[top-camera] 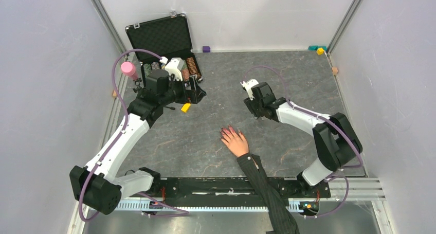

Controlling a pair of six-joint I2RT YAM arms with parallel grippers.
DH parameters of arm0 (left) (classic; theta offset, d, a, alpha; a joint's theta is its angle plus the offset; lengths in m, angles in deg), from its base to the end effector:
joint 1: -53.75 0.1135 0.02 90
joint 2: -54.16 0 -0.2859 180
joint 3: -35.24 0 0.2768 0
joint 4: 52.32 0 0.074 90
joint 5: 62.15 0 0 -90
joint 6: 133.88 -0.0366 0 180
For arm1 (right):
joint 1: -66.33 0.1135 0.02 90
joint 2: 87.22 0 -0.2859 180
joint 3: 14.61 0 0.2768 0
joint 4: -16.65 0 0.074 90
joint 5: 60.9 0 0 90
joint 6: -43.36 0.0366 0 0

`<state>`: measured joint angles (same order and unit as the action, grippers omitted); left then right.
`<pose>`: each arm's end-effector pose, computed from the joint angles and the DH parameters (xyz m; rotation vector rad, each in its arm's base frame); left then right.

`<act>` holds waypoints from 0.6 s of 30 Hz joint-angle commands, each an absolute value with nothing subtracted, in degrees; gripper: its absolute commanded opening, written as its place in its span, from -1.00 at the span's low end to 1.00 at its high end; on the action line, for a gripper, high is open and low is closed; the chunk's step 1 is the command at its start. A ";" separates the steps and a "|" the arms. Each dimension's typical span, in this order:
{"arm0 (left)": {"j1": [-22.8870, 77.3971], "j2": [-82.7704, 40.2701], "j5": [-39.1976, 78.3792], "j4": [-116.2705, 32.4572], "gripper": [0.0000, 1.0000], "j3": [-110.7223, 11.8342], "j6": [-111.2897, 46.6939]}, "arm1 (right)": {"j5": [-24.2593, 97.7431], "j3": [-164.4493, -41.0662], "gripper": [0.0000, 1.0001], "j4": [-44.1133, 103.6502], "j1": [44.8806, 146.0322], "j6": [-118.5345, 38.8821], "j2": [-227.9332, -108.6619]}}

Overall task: Paint the nails
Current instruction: Pick up the nail polish bottle from the center of the board.

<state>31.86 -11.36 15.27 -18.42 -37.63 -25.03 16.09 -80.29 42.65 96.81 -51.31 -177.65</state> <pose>0.2515 -0.1096 0.3601 0.1972 2.0789 -0.6636 0.2997 0.1668 0.1986 -0.6383 2.3417 -0.0764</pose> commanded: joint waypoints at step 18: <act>29.94 -10.68 19.94 -27.10 0.99 -37.51 -16.34 | 17.97 -84.04 -0.43 37.06 94.98 -53.25 -187.90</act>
<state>30.31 -11.14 18.86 -24.03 -37.83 -18.82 16.98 -84.27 39.74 95.43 -53.49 -187.64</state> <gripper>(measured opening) 0.994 0.358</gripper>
